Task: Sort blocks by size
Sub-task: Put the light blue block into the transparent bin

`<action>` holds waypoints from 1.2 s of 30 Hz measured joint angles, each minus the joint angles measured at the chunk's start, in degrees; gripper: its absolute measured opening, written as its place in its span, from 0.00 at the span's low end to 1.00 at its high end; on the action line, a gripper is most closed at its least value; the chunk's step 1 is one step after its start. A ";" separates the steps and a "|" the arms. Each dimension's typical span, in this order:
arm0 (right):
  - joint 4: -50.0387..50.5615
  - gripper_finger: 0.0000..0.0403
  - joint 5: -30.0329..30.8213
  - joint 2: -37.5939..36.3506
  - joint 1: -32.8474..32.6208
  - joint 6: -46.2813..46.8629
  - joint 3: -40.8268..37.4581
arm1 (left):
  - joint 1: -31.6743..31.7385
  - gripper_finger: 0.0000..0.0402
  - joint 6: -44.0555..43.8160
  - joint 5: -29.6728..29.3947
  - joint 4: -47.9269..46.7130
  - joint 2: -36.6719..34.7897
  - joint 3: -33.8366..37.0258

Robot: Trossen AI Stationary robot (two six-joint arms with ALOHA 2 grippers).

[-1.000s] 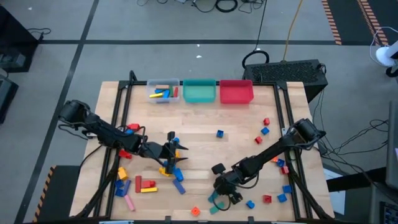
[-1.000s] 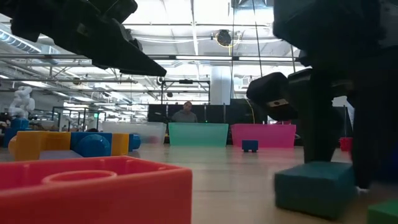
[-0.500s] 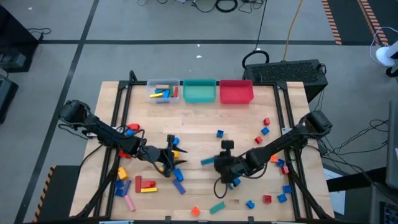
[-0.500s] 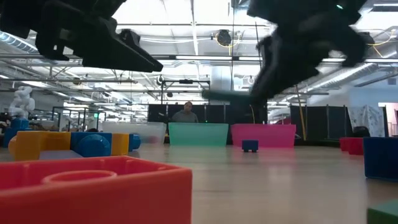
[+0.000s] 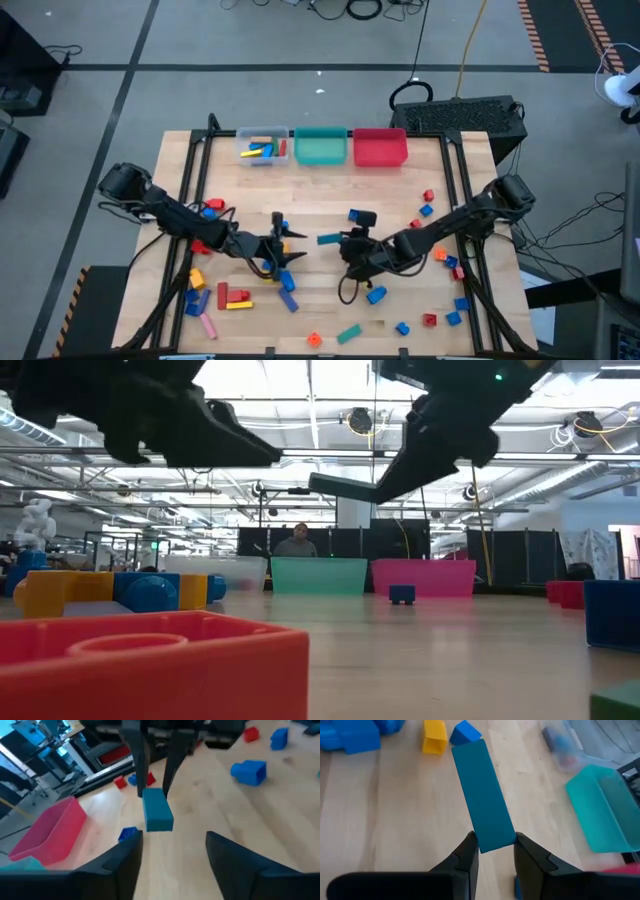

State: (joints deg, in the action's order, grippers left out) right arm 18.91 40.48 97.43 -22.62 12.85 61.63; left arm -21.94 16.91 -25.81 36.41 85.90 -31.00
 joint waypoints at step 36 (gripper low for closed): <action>-5.72 0.21 0.48 0.00 1.30 -3.59 0.02 | 4.99 0.44 2.90 0.99 0.34 5.71 -6.58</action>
State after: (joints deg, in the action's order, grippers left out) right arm 13.19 40.97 97.43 -21.32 9.26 61.65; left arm -16.95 19.81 -24.82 36.75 91.61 -37.58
